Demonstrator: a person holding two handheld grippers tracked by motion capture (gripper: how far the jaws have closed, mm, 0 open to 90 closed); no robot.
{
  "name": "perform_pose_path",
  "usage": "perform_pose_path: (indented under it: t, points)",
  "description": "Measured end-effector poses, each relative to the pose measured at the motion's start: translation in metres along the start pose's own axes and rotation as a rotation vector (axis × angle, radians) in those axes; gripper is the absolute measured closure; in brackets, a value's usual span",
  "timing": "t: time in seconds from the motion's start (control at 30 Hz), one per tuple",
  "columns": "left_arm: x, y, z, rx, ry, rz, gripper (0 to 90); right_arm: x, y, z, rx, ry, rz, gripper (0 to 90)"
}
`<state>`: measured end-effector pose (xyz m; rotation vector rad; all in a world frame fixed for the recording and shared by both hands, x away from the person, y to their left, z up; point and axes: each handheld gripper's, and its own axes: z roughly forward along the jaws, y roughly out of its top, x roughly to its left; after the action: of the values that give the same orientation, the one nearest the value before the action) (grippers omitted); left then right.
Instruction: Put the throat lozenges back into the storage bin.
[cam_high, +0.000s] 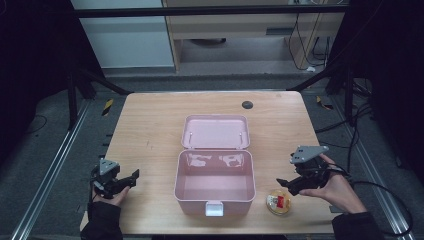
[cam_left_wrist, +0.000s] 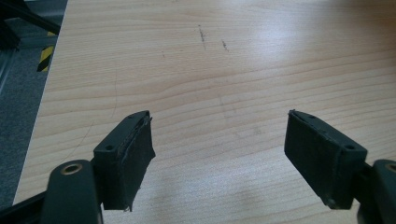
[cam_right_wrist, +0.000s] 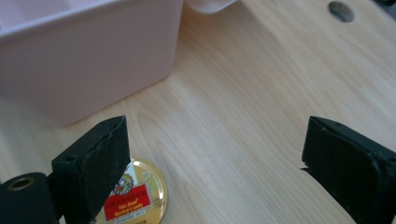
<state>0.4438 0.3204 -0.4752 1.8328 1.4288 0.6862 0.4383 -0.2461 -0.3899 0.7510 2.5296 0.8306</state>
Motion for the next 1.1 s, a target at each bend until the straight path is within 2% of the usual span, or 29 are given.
perform_pose_path:
  t: [0.03, 0.07, 0.23, 0.4, 0.57, 0.73, 1.1]
  points:
    - [0.0, 0.0, 0.0, 0.0, 0.0, 0.0, 22.8, 0.0, 0.0, 0.0, 0.0, 0.0, 0.0, 7.9]
    - [0.0, 0.0, 0.0, -0.001, -0.001, 0.001, 22.8, 0.001, 0.0, 0.002, 0.032, 0.013, -0.028, 7.8]
    - [-0.001, 0.0, 0.0, 0.001, 0.0, 0.008, 22.9, 0.006, -0.002, 0.004, 0.072, 0.038, -0.068, 7.8]
    - [-0.001, 0.0, 0.001, 0.005, -0.002, 0.011, 23.0, 0.008, -0.004, 0.005, 0.089, 0.065, -0.079, 7.6]
    - [-0.002, 0.0, 0.001, 0.005, -0.003, 0.014, 23.1, 0.014, -0.006, 0.011, 0.136, 0.099, -0.127, 6.9]
    - [-0.002, -0.001, 0.001, 0.007, -0.005, 0.014, 23.1, 0.018, -0.008, 0.014, 0.169, 0.136, -0.154, 6.7]
    - [-0.002, -0.001, 0.001, 0.008, -0.005, 0.019, 23.2, 0.027, -0.015, 0.024, 0.222, 0.178, -0.202, 5.7]
